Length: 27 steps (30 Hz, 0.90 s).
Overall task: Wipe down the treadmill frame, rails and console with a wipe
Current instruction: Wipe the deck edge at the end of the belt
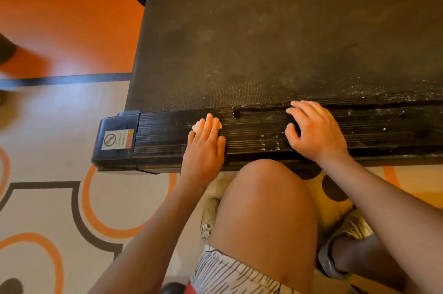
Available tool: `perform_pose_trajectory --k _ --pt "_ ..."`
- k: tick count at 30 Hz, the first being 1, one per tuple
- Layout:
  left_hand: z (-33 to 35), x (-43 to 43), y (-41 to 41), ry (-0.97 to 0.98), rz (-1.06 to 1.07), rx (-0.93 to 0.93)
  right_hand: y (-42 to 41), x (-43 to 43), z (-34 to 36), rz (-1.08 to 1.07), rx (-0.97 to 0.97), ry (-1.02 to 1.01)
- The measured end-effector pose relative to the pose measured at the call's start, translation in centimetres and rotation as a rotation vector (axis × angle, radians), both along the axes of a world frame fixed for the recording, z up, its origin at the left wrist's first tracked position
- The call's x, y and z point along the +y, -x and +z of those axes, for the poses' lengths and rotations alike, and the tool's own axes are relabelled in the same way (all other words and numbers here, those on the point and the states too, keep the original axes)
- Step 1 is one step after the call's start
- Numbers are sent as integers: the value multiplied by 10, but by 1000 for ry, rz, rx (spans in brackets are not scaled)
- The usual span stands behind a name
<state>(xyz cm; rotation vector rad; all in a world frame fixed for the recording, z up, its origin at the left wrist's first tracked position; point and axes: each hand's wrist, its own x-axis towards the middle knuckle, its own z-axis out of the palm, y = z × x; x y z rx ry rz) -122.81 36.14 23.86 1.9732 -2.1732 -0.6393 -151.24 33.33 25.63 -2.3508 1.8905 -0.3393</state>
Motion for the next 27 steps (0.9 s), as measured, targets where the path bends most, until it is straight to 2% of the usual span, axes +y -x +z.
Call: perform_pose_trajectory --k 4,10,13,21,27 --pt "1 -36 13 -13 36 -11 1 -1 -3 4 -10 1" --pt "5 38 5 -21 -35 27 1 0 -2 10 -16 19" --pt "5 47 5 -18 -35 26 1 -1 -3 11 -13 24" --pt "5 -46 27 -30 15 56 3 -2 -6 21 -16 27" --pt "3 15 13 9 -29 40 1 -1 -5 13 -19 31"
